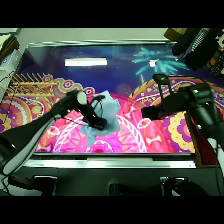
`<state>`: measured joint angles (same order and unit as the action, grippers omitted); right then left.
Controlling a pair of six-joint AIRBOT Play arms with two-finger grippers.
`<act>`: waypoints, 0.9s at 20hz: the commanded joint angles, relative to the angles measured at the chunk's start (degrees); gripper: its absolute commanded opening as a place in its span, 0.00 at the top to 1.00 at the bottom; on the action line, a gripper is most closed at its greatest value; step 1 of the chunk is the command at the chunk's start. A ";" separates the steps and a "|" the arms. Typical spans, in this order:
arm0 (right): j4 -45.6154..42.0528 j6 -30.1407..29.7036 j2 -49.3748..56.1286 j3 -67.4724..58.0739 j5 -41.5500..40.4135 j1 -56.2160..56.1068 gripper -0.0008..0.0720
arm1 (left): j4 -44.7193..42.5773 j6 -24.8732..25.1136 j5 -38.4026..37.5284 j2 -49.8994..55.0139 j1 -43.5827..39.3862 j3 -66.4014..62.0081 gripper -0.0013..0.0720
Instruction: Fold the clothes and pants, and hang the long-sleeved shirts on hangers.
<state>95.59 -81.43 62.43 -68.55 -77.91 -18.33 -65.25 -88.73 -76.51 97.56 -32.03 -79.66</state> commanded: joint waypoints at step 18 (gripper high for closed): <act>2.45 -0.20 -6.91 0.13 -4.15 -0.04 0.85 | 29.62 14.49 25.42 -45.90 28.65 55.91 0.07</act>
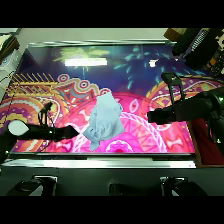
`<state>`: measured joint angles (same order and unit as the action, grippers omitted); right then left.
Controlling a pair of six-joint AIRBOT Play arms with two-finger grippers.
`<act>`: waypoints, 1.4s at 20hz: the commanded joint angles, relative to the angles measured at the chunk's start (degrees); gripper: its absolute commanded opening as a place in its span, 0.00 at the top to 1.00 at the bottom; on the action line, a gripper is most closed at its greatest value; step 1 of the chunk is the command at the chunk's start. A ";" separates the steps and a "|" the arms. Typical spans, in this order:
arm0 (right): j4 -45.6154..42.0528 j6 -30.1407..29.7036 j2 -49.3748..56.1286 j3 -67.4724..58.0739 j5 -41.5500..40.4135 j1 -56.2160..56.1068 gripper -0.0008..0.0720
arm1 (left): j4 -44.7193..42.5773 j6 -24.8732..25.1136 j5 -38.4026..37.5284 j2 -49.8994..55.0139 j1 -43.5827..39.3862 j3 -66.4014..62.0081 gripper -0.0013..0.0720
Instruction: Fold the clothes and pants, and hang the long-sleeved shirts on hangers.
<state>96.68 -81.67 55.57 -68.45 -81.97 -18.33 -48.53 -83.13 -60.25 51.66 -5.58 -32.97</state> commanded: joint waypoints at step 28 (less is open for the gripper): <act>51.43 -14.43 55.39 -29.49 17.00 15.15 0.23 | 24.39 20.94 8.37 24.98 -2.23 0.37 0.96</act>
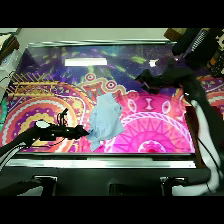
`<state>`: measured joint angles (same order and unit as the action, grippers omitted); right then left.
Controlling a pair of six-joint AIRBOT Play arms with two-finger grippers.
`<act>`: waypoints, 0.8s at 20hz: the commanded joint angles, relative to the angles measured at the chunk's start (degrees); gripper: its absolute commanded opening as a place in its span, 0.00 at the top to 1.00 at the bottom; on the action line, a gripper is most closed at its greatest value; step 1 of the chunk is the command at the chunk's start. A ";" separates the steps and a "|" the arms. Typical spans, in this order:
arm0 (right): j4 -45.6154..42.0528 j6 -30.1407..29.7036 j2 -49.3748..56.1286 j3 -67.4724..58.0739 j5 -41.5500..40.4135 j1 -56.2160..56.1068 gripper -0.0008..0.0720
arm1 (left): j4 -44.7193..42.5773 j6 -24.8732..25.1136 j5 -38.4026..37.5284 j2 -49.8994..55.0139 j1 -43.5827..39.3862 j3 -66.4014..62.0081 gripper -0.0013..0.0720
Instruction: Fold the clothes and pants, and hang the long-sleeved shirts on hangers.
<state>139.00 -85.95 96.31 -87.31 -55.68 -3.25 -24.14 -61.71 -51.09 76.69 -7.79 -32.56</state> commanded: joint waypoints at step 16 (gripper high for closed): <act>5.64 -12.20 27.80 -17.14 -2.51 -11.34 0.23 | 0.00 -1.53 -0.92 -0.02 -0.02 -0.04 0.96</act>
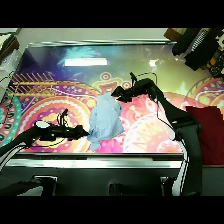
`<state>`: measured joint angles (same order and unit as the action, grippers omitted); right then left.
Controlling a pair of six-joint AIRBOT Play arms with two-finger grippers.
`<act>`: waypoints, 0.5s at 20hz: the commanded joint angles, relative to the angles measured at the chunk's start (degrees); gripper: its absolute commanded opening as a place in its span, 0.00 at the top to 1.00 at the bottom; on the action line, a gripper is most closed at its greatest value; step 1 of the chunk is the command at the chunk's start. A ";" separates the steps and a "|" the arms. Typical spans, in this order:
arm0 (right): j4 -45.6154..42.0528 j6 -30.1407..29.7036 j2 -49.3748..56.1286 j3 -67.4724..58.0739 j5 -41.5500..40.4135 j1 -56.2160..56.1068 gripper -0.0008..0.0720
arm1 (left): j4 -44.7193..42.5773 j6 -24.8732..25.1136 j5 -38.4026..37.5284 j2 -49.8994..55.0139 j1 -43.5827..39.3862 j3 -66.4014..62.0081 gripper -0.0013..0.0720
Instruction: Fold the clothes and pants, and hang the long-sleeved shirts on hangers.
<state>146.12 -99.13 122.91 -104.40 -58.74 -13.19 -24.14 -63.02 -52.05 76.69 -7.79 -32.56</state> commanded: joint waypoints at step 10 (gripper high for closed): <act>-4.81 2.69 -0.22 -0.04 -0.07 -1.29 0.93 | 0.00 -0.48 -0.31 -0.07 -0.02 -0.07 0.96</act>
<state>142.41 -96.82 123.81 -104.36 -58.37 -14.83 -24.12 -63.42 -52.12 76.69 -7.79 -32.56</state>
